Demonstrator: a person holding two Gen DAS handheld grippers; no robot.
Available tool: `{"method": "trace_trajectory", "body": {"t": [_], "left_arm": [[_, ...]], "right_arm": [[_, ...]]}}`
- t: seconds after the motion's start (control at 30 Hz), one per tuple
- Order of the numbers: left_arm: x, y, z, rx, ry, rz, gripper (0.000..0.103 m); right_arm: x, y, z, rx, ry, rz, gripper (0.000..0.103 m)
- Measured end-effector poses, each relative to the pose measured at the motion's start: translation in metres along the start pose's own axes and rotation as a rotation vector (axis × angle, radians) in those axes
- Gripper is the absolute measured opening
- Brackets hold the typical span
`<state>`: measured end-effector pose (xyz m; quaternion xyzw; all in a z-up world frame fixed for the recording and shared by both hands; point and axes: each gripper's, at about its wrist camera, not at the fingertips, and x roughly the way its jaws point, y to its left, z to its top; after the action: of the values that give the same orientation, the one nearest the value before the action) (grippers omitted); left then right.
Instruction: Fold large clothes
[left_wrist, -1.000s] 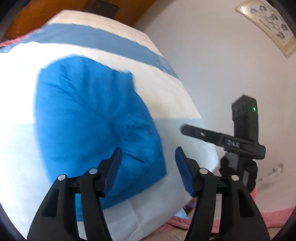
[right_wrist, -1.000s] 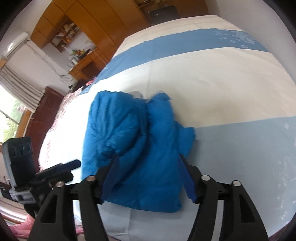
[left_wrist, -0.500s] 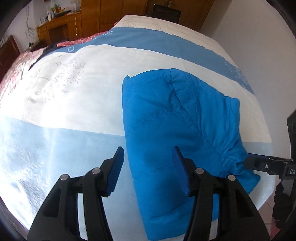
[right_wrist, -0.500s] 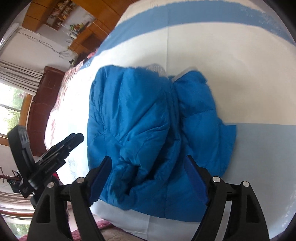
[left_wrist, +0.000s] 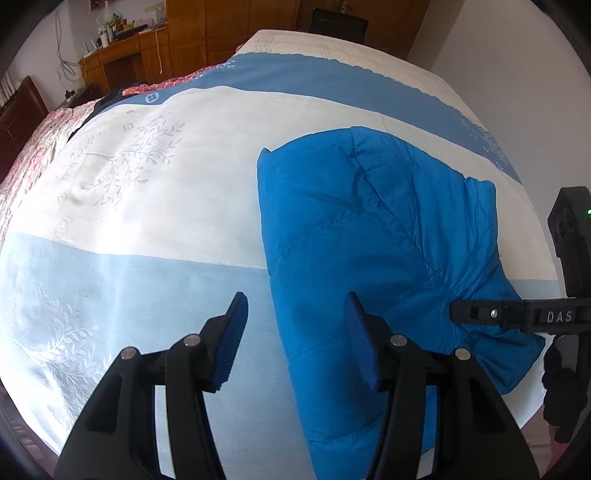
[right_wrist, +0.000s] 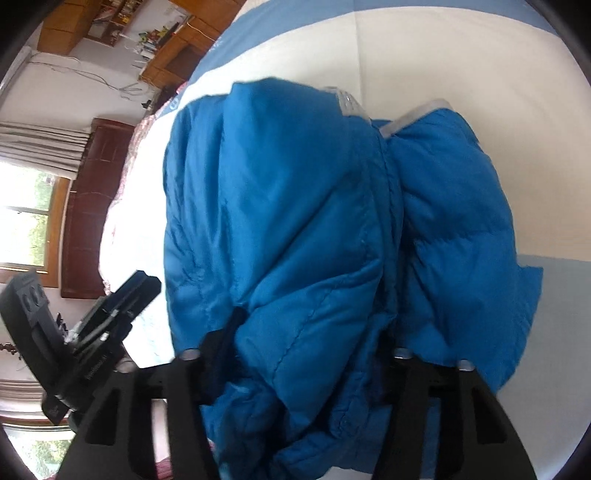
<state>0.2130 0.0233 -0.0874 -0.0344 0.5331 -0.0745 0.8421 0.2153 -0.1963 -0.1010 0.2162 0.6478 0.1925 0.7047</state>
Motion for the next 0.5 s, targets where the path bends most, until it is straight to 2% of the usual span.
{"method": "trace_trajectory", "body": {"t": [0.03, 0.13, 0.3, 0.5], "left_arm": [[0.001, 0.001, 0.000, -0.002, 0.000, 0.003, 0.053], [0.000, 0.003, 0.001, 0.000, -0.005, 0.006, 0.053], [-0.009, -0.001, 0.003, 0.011, -0.022, -0.008, 0.053], [-0.027, -0.021, 0.005, 0.059, -0.062, -0.063, 0.054]], "right_arm": [[-0.002, 0.002, 0.000, -0.005, -0.006, 0.011, 0.041], [-0.014, 0.011, -0.005, -0.049, -0.036, 0.023, 0.030], [-0.055, 0.037, -0.024, -0.137, -0.129, 0.086, 0.024], [-0.105, 0.034, -0.055, -0.158, -0.228, 0.048, 0.023]]}}
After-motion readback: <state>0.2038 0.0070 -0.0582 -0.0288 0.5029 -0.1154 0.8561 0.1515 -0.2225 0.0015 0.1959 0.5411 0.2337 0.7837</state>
